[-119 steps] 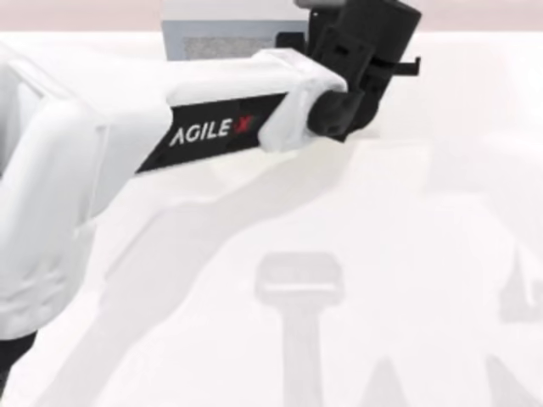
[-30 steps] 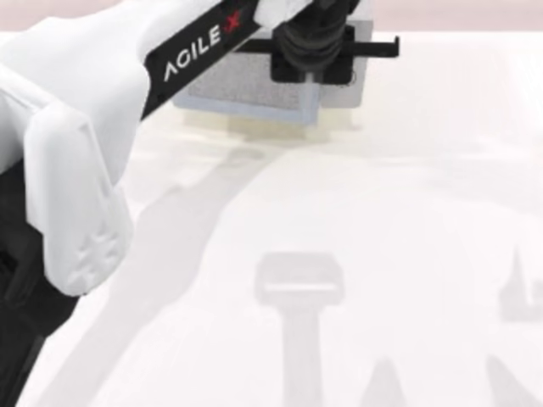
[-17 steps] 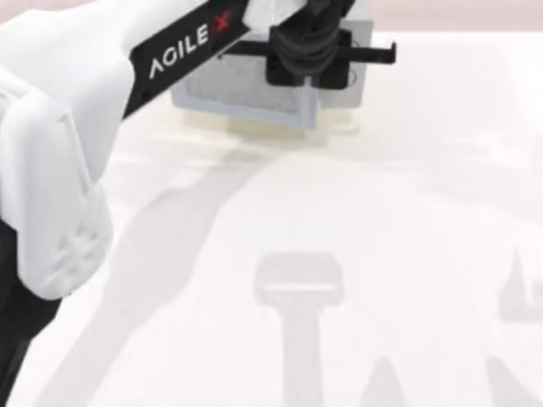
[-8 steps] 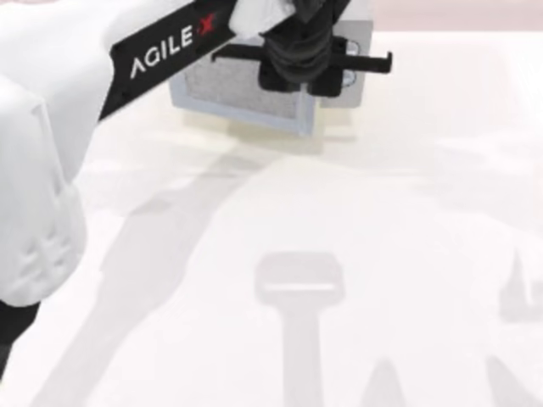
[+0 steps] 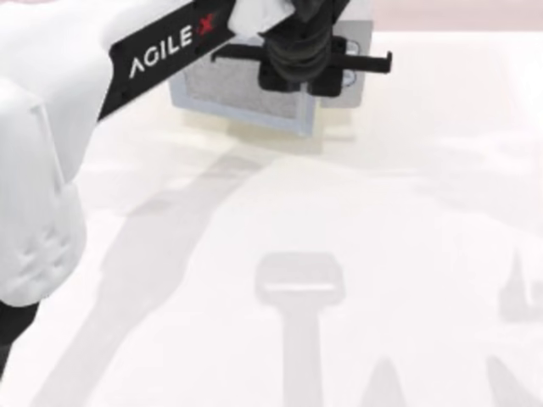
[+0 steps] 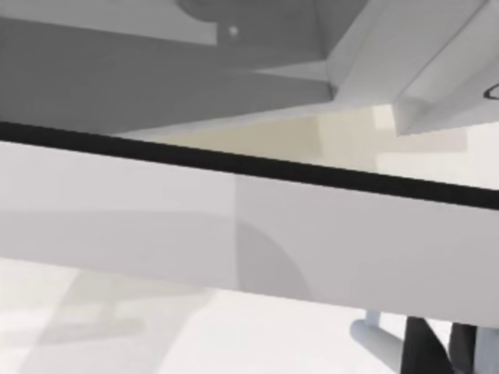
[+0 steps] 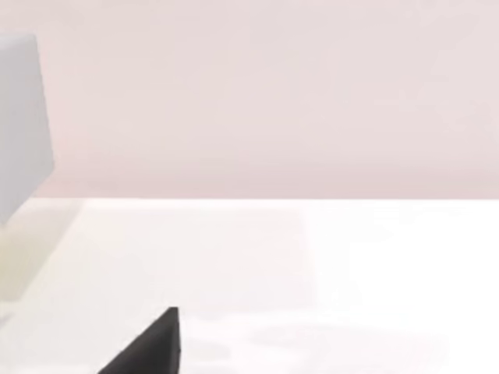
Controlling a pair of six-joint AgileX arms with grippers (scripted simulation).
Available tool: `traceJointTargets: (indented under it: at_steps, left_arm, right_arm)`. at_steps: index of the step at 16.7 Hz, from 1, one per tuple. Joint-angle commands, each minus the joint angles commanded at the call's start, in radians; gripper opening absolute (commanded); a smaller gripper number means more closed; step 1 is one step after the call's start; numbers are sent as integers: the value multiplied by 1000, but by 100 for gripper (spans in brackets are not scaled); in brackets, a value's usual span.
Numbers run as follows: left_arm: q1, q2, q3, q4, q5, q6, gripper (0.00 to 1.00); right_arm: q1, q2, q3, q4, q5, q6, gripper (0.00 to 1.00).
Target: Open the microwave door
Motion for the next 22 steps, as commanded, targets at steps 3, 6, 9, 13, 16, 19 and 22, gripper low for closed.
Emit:
traceJointTargets:
  at_steps: [3,6,9,13,16,19,22]
  left_arm:
    - [0,0,0,0,0,0,0]
    - [0,0,0,0,0,0,0]
    - [0,0,0,0,0,0,0]
    - [-8,4,-1,0,5,-4,0]
    - [-1,-25,-42,24,12,21,0]
    - [9,-80,-132,67,35,70,0]
    - [13,-113,-187,96,53,104,0]
  right_arm:
    - [0,0,0,0,0,0,100]
    - [0,0,0,0,0,0,100]
    - [0,0,0,0,0,0,100]
    - [0,0,0,0,0,0,100]
    - [0,0,0,0,0,0,100]
    - [0,0,0,0,0,0,100]
    - [0,0,0,0,0,0,100]
